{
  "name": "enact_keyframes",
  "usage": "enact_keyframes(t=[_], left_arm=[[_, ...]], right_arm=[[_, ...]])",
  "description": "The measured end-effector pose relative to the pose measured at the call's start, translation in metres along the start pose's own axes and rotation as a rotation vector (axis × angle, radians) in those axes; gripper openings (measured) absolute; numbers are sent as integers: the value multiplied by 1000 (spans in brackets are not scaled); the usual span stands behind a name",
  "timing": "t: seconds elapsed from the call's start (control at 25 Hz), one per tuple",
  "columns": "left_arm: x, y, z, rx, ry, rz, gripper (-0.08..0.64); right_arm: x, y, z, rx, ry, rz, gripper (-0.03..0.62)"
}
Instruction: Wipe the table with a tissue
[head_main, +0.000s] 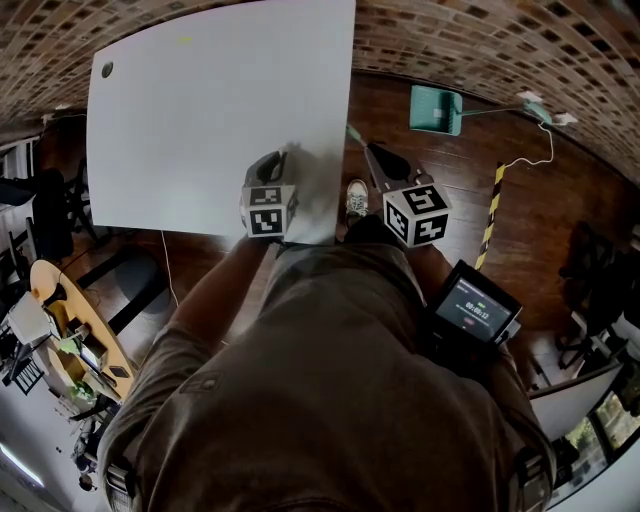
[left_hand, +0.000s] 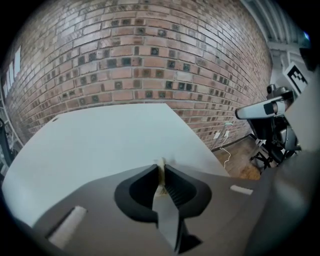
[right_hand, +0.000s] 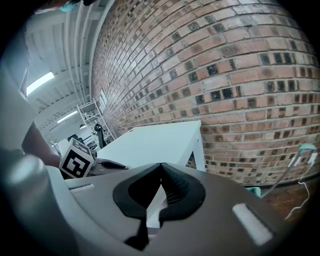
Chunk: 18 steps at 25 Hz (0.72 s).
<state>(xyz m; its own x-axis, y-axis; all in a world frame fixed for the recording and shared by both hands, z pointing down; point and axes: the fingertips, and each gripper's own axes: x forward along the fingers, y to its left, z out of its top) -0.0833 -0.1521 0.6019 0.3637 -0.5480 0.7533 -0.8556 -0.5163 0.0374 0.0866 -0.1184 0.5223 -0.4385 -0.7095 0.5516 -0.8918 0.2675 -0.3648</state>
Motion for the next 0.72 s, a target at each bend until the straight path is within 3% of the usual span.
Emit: enact_keyframes(t=[0.48, 0.72], left_arm=[[-11, 78, -16, -45, -3, 80, 38], [-19, 97, -16, -63, -3, 118, 38]], right_arm=[[30, 37, -2, -17, 16, 14, 12], [33, 42, 2, -19, 18, 23, 12]])
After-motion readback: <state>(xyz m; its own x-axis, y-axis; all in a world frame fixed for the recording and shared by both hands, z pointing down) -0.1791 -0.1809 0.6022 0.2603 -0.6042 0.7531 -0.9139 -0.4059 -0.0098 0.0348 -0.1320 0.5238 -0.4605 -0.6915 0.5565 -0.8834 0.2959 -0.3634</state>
